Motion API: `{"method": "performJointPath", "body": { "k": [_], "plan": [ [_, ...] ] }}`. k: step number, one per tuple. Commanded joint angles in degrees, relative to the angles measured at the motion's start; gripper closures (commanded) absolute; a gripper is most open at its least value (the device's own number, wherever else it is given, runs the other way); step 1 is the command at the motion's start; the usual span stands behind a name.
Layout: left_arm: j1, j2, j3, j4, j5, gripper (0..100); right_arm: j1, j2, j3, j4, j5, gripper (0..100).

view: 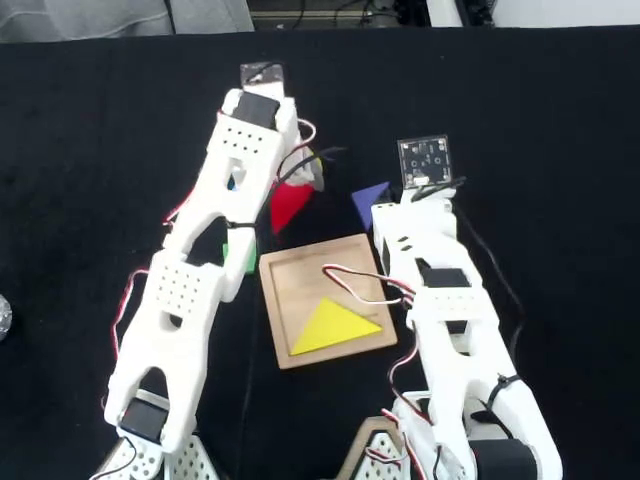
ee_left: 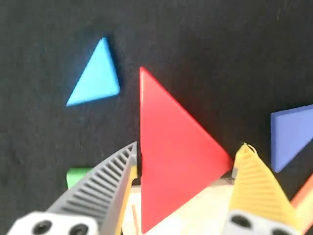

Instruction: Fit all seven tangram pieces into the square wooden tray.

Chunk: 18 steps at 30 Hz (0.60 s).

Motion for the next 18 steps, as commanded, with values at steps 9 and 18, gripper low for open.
{"method": "performJointPath", "body": {
  "k": [9, 18],
  "plan": [
    [7.2, -42.0, 41.7, -6.7, 9.1, 70, 2.6, -2.4, -0.6, -2.5, 0.1, 98.4],
    [6.6, -47.1, 64.1, -9.2, 14.0, 70, 3.2, -2.4, -0.6, -2.5, 0.0, 98.6]
  ]
}}
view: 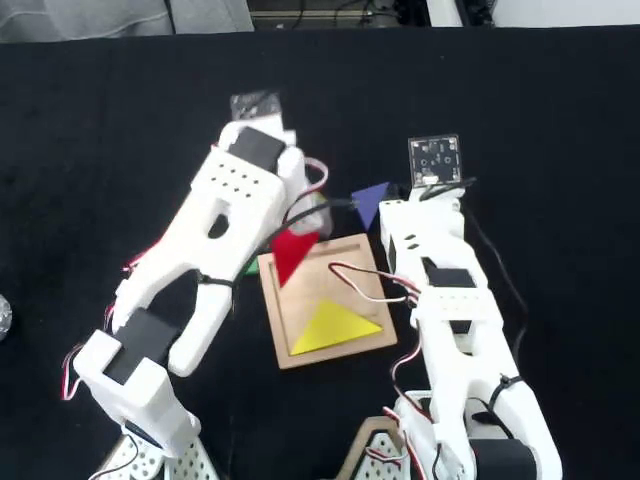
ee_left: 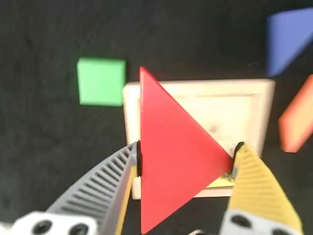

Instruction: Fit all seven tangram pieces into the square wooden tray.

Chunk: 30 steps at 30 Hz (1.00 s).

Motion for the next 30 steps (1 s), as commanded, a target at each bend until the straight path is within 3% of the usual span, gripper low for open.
{"method": "performJointPath", "body": {
  "k": [1, 9, 13, 18, 27, 30],
  "plan": [
    [-0.9, -1.5, 8.0, -0.7, 3.2, 70, 1.2, -2.4, -0.6, -1.1, 0.1, 98.6],
    [0.0, 6.7, 9.6, -6.8, 3.3, 70, 1.1, -2.2, -0.6, -1.1, 0.1, 98.6],
    [3.5, 9.8, 9.4, -6.7, 3.7, 70, 1.1, -2.2, -0.7, -1.1, 0.1, 98.5],
    [5.5, 12.1, 9.3, -7.0, 10.2, 70, 1.1, -2.3, -0.7, -1.1, 0.2, 98.5],
    [5.1, 12.7, 9.2, -7.0, 10.0, 69, 0.8, -2.2, -0.7, -1.1, 0.5, 98.4],
    [5.1, 12.7, 9.2, -7.0, 8.0, 63, 0.8, -2.2, -0.7, -1.1, 0.5, 98.4]
  ]
}}
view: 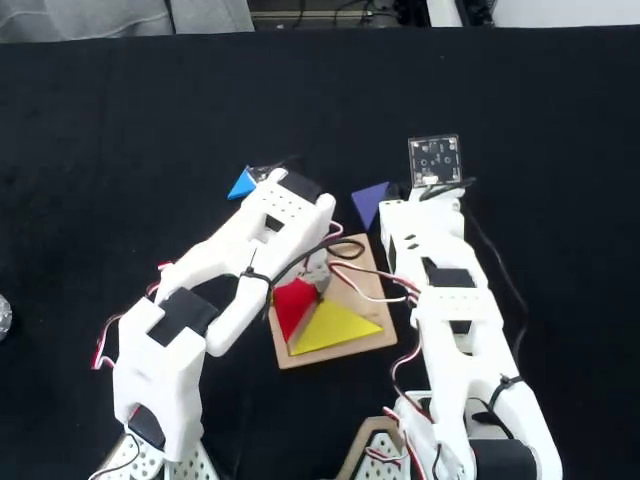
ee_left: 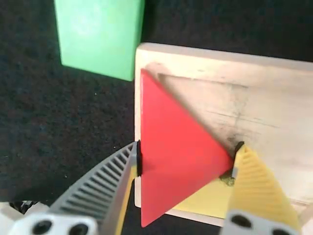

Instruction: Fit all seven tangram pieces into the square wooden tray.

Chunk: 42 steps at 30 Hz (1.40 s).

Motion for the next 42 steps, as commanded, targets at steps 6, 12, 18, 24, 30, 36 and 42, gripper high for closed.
{"method": "performJointPath", "body": {
  "k": [6, 12, 18, 24, 30, 36, 42],
  "plan": [
    [0.7, -1.0, -0.3, -0.1, -1.9, 50, 0.8, -2.2, -0.7, -1.1, 0.5, 98.4],
    [0.0, -4.2, -4.8, 7.9, -10.3, 50, 0.9, -2.3, -0.6, -1.1, 0.5, 98.4],
    [-3.6, -13.8, -3.5, 12.0, -19.5, 50, 1.1, -2.3, -0.6, -1.1, 0.4, 98.5],
    [-22.3, -31.4, -2.9, 11.1, -20.5, 50, 0.8, -2.4, -0.6, -1.1, 0.5, 98.4],
    [-31.6, -41.7, 6.8, 11.1, -33.1, 50, -1.7, -2.4, -0.9, 1.1, 0.8, 98.3],
    [-38.4, -51.2, 16.0, 11.0, -43.2, 50, -10.0, -2.4, -6.9, 16.3, 7.0, 98.3],
    [-49.6, -74.8, 33.9, 3.3, -48.6, 50, -19.1, -2.4, -7.9, 22.9, 15.4, 98.6]
  ]
}}
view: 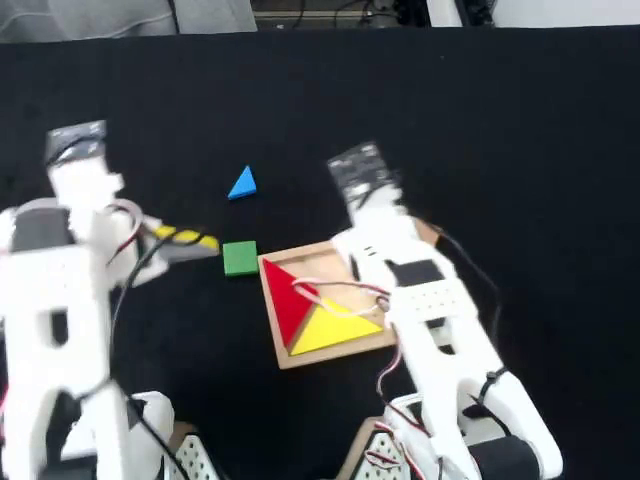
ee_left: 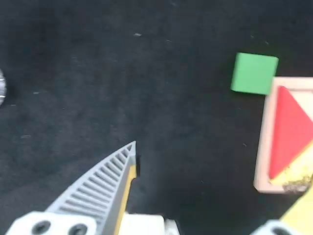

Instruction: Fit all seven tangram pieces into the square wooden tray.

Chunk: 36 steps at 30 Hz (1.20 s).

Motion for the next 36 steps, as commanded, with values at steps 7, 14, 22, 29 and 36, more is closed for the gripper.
{"method": "performJointPath", "body": {
  "k": [7, 14, 22, 29, 36],
  "plan": [
    [-11.5, -33.6, 42.5, -28.7, -0.1, 50, -15.3, 0.1, -12.4, 10.2, 4.5, 98.6],
    [-11.5, -31.1, 48.0, -36.0, 0.0, 77, -18.9, 18.2, -27.3, 15.1, 4.4, 98.7],
    [-11.8, -30.1, 55.3, -51.0, -0.1, 95, -20.0, 33.5, -37.9, 15.3, 4.4, 98.7],
    [-11.5, -30.0, 56.0, -51.6, -0.1, 97, -20.0, 38.9, -38.7, 15.4, 4.9, 98.7],
    [-11.4, -30.5, 56.9, -51.9, -0.4, 97, -18.1, 38.2, -38.9, 19.3, 4.9, 98.7]
  ]
}}
